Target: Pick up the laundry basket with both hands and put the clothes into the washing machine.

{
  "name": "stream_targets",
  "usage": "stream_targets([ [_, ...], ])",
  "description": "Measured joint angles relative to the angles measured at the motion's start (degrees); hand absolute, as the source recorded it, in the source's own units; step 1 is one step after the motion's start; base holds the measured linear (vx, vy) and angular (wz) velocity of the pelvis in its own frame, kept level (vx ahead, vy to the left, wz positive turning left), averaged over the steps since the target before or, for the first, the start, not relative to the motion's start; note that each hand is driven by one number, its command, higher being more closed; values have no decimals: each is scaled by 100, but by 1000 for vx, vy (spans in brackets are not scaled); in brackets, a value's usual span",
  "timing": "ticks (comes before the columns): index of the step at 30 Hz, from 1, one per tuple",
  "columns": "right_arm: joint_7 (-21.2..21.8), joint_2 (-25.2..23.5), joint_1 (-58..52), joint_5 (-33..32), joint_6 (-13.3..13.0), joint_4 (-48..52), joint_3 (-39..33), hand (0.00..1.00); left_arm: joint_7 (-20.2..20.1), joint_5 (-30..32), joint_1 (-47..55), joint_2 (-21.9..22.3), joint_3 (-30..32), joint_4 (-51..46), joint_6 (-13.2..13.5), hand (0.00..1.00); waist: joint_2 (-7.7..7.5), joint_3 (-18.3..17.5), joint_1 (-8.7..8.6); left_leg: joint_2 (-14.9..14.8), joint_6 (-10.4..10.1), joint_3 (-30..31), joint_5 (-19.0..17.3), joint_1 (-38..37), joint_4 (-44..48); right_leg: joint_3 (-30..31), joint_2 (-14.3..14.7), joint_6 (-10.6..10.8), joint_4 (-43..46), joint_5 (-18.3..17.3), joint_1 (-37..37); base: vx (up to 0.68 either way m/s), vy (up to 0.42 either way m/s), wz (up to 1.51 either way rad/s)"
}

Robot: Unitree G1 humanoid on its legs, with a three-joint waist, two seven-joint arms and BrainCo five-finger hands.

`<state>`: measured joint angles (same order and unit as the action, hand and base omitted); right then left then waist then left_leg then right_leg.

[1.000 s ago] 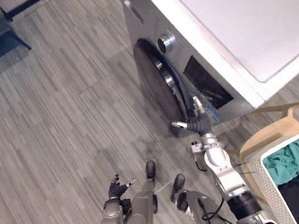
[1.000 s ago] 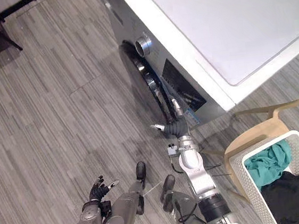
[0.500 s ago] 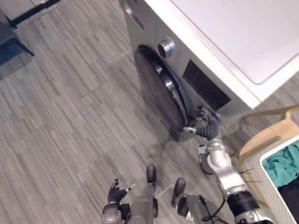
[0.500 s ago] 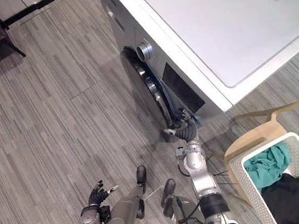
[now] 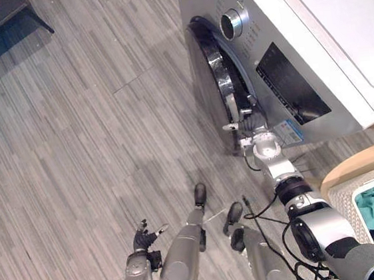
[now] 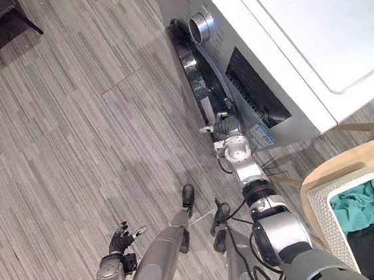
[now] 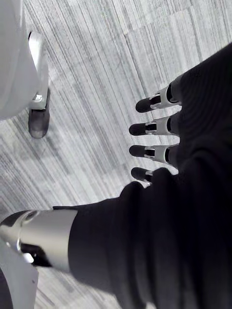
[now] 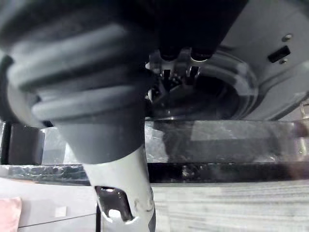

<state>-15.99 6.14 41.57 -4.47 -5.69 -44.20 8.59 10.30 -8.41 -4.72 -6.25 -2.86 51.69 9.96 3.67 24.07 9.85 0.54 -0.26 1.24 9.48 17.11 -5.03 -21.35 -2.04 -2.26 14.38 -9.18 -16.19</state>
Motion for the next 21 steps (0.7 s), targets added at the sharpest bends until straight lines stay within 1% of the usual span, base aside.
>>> stream_targets([
  [1, -27, -62, -2, -101, 4, -1, 86, 0, 3, 0, -35, 12, 1, 11, 0, 0, -1, 1, 7, -10, -11, 15, -4, 1, 2, -27, 7, -2, -1, -1, 7, -26, -102, 9],
  [3, -134, -447, -20, -470, 5, 0, 411, 0, 15, 2, -163, 57, -6, 73, -12, 0, -14, 10, 19, -55, -20, 40, -2, 3, 51, -71, 59, -3, -33, -1, 50, -15, -96, 2],
  [4, -133, -520, -20, -569, 7, 0, 557, 0, 18, 2, -193, 68, -16, 69, -11, 0, -10, 12, 42, -63, -33, 56, -11, 8, 83, -78, 77, -3, -55, -1, 74, -22, -103, 5],
  [5, -118, -703, -8, -727, 6, 0, 894, 0, 59, 1, -284, 65, -92, 72, -11, 0, -11, 12, 96, -85, -75, 106, -41, 28, 153, -123, 100, -22, -66, -15, 112, -21, -119, 24],
  [6, 20, -941, 96, -846, 1, 0, 1274, 0, 114, 2, -410, 59, -191, 65, -8, 0, -8, 13, 167, -94, -119, 214, -71, 55, 213, -237, 118, -89, -77, -57, 156, -16, -165, 40],
  [7, 69, -1212, 241, -972, 16, -5, 1413, 0, 133, 3, -531, 60, -256, 59, -4, 0, -4, 16, 282, -110, -155, 309, -85, 78, 241, -342, 146, -128, -109, -84, 194, -4, -157, 53],
  [8, 85, -1354, 400, -1134, 7, 35, 1476, 0, 155, 5, -652, 55, -350, 32, 3, 0, 7, 21, 420, -135, -186, 401, -100, 128, 283, -443, 189, -140, -164, -92, 230, 4, -136, 57],
  [10, 494, -1353, 1000, -1133, -105, 67, 1737, 0, 241, 7, -820, 63, -514, -171, 51, 0, 49, 56, 753, -129, -266, 709, -86, 254, 396, -774, 225, -267, -192, -179, 297, 29, -170, 79],
  [11, 533, -1363, 1194, -1144, -128, 67, 1738, 0, 255, 5, -840, 61, -551, -222, 70, 0, 71, 69, 827, -127, -295, 805, -65, 272, 396, -869, 231, -264, -191, -199, 311, 55, -192, 85],
  [12, 589, -1408, 1628, -1192, -192, 67, 1638, 0, 265, 4, -845, 58, -562, -311, 98, 0, 110, 89, 928, -127, -338, 960, -31, 323, 399, -988, 256, -288, -187, -220, 313, 60, -138, 67],
  [13, 598, -1454, 2007, -1271, -302, 66, 1452, 0, 299, 0, -836, 53, -559, -317, 148, 0, 145, 120, 1005, -135, -366, 1052, -12, 352, 399, -1022, 291, -291, -186, -222, 320, 63, -124, 60],
  [16, 550, -1489, 2412, -1486, -486, 87, 995, 0, 358, -17, -681, 45, -552, -307, 162, 0, 142, 132, 977, -137, -389, 1153, 2, 364, 400, -999, 315, -292, -164, -223, 336, 63, -69, 28],
  [17, 505, -1477, 2402, -1537, -502, 136, 923, 0, 357, -43, -664, 48, -551, -307, 162, 0, 135, 136, 965, -138, -389, 1136, 2, 360, 400, -985, 314, -291, -164, -223, 336, 27, -41, -12],
  [19, 404, -1347, 2254, -1710, -525, 411, 900, 0, 355, -71, -662, 42, -482, -307, 162, 0, 60, 200, 919, -150, -388, 1048, 2, 325, 400, -856, 312, -292, -167, -221, 329, -13, -20, -29],
  [21, 377, -1077, 1855, -1746, -531, 776, 946, 0, 355, -101, -664, 30, -311, -303, 159, 0, -98, 293, 738, -161, -386, 909, 0, 287, 407, -680, 316, -295, -173, -214, 328, -68, -5, -34],
])
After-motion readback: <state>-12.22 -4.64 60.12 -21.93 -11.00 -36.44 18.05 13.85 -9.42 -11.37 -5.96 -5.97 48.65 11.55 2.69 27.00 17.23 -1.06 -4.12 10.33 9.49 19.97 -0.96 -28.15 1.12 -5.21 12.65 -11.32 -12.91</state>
